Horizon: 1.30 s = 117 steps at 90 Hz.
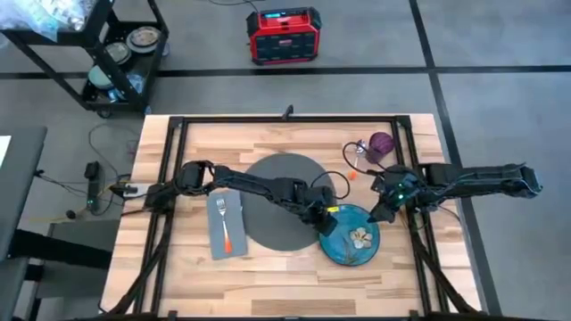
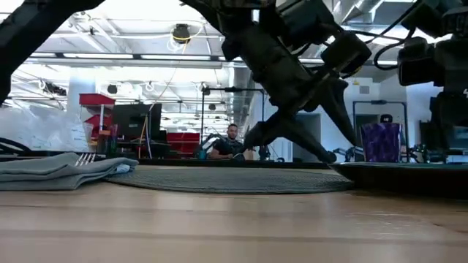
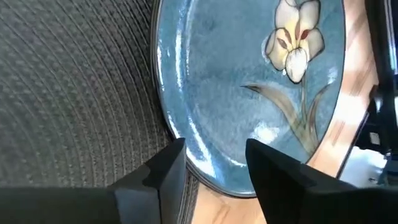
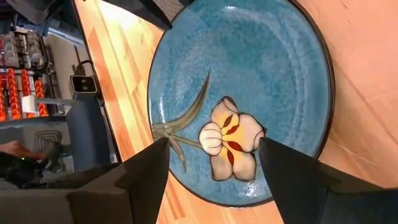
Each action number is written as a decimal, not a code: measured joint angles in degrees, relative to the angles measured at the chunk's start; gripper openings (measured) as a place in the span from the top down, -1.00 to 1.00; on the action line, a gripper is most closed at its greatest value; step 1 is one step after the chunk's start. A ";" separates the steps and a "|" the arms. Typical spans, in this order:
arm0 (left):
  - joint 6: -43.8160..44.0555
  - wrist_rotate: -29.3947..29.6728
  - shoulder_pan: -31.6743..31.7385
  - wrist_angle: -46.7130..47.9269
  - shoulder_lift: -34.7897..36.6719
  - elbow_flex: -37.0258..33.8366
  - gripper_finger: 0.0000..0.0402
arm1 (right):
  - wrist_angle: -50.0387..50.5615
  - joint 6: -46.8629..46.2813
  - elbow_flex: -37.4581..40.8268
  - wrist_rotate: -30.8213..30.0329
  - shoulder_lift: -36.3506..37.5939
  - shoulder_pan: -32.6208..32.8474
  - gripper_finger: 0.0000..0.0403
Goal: Set table place
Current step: Put the blue plate on top of the gray placemat
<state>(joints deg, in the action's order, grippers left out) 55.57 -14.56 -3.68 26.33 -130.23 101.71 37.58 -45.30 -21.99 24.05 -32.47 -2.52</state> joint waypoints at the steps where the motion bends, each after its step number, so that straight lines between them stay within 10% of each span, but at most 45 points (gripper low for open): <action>1: -0.03 -0.19 0.00 -0.03 0.00 -0.12 0.23 | 0.03 -0.03 -0.01 0.00 0.00 0.00 -0.16; 117: -4.13 0.52 2.36 7.89 3.39 -0.81 0.23 | 2.35 0.33 -0.01 -1.68 -0.07 0.00 -0.16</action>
<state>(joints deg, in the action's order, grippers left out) 51.44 -14.04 -1.32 34.22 -126.85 100.90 39.93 -44.96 -22.00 22.37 -32.53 -2.52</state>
